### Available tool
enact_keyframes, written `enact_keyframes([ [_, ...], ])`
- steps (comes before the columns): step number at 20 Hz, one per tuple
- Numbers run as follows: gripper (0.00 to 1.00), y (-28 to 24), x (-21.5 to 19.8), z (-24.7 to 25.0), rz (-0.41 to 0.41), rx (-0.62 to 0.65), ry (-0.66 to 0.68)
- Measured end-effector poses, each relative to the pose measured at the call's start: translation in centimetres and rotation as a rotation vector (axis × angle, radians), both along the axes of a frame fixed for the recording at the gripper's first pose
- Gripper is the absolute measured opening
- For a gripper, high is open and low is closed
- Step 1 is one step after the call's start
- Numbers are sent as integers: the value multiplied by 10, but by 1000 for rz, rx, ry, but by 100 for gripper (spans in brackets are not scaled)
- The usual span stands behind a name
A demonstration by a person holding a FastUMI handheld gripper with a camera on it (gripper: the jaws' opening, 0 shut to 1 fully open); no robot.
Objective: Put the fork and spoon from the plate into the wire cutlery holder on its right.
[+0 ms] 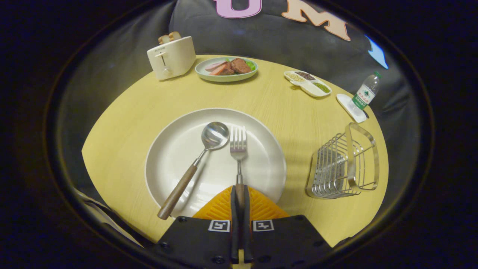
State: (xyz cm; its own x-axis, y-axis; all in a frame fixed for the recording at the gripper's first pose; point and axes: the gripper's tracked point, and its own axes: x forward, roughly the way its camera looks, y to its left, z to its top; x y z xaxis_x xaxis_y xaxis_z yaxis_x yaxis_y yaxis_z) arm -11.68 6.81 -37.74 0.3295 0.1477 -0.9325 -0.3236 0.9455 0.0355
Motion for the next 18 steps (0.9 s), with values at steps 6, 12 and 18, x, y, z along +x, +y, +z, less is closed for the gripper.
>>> enact_keyframes([
  [6, 8, -6, 11, 27, -8, 17, -6],
  [12, 8, -25, 21, 55, 0, 1, -15],
  [18, 8, -49, 30, 82, -21, 3, -4],
])
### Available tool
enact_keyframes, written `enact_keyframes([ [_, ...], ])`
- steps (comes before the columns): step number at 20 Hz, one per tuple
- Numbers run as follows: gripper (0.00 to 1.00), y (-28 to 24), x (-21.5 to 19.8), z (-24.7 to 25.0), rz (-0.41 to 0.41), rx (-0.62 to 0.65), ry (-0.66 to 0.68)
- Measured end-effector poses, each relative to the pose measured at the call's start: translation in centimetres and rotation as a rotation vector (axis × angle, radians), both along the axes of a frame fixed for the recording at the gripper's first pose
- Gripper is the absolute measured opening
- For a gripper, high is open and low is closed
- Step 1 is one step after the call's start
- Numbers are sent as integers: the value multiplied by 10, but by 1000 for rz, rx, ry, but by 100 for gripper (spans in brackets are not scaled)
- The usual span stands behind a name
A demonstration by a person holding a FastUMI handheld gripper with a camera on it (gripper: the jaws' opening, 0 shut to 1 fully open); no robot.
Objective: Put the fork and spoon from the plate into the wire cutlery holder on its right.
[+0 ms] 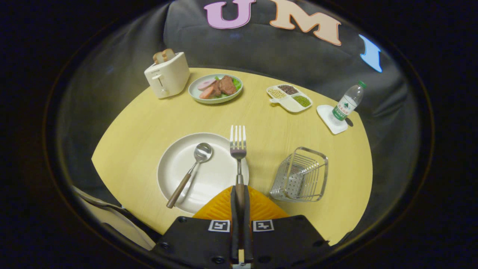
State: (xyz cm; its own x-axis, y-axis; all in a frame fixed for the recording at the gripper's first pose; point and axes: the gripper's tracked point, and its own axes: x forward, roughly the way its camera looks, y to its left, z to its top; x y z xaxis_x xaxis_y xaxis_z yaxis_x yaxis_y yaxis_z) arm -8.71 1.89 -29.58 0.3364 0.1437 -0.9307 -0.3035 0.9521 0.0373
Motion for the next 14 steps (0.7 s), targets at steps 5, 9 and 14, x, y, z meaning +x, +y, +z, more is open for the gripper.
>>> enact_keyframes([
  [5, 8, -33, 9, 15, -16, -49, -6],
  [9, 8, -57, 9, 22, -30, -79, 0],
  [14, 8, -82, -2, 17, -62, -106, 56],
])
